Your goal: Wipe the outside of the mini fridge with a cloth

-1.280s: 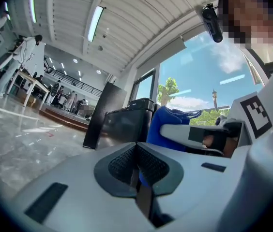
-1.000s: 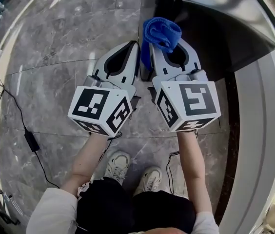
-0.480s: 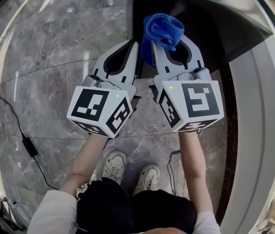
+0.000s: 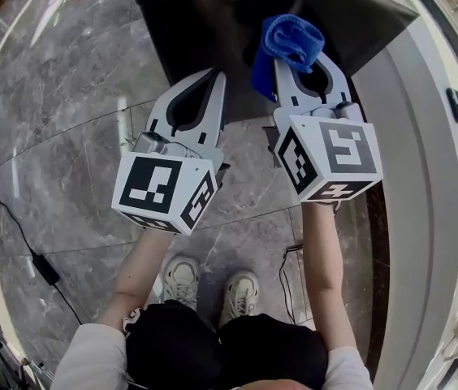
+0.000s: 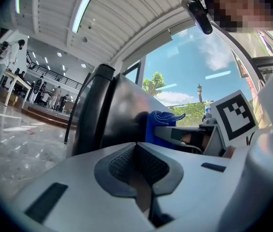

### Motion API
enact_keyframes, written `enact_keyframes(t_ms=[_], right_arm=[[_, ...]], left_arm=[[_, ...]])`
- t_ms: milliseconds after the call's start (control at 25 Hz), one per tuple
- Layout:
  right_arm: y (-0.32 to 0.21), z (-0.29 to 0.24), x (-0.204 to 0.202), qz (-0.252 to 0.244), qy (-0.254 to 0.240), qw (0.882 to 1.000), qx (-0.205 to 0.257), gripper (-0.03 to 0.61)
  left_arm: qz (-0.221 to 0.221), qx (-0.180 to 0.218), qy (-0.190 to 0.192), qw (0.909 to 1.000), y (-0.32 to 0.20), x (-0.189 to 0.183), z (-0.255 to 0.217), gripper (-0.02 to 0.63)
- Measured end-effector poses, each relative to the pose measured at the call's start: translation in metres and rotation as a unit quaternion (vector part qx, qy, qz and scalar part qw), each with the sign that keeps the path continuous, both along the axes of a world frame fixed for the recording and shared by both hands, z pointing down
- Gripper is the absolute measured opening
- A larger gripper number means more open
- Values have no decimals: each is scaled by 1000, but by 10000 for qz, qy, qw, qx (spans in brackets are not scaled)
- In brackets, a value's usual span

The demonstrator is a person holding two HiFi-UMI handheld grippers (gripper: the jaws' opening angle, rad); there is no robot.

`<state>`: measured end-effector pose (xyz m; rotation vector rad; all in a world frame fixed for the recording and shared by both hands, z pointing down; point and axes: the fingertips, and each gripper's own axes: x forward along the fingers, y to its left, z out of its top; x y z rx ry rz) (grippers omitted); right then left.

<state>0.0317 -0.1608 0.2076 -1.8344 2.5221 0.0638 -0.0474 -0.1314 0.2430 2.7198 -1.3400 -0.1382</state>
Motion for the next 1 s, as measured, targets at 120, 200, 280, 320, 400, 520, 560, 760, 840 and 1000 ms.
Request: enact_keyframes(t_ms=[120,200,280,320,400,520,560,760,840,1000], right_arm=[[-4,0,31,304,-30,9995,4,52],[-6,0,49,491,23,9988,14,52],[-9,0,67,672,95,9977,29,52],[-10,0,77,773,127,9969,41,52],[-13,-1,98,956,176,9953,55,52],[-13,2,119,1094,285,9936,21,52],[-13,3,123,1116,323,9932,21,52],[-16,3,133,1009,248,9945,115,52],[-16,4,137,944,177,9953,146,52],[-18,6,153,1099,171,9937,157,52]], left_arm=[[242,-20,6,9997,-5,25,3,5],[421,-42,11,9991,-7,41,6,5],[543,-64,11,9985,-7,55,10,5],[596,-82,12,9982,-7,61,13,5],[700,-131,1,9975,-9,73,20,5],[820,-227,-22,9964,-9,89,31,5],[849,-237,-19,9961,-10,94,33,5],[974,-101,30,9952,-21,122,29,5],[1054,-113,39,9944,-22,132,31,5],[1170,-117,27,9931,-21,144,35,5]])
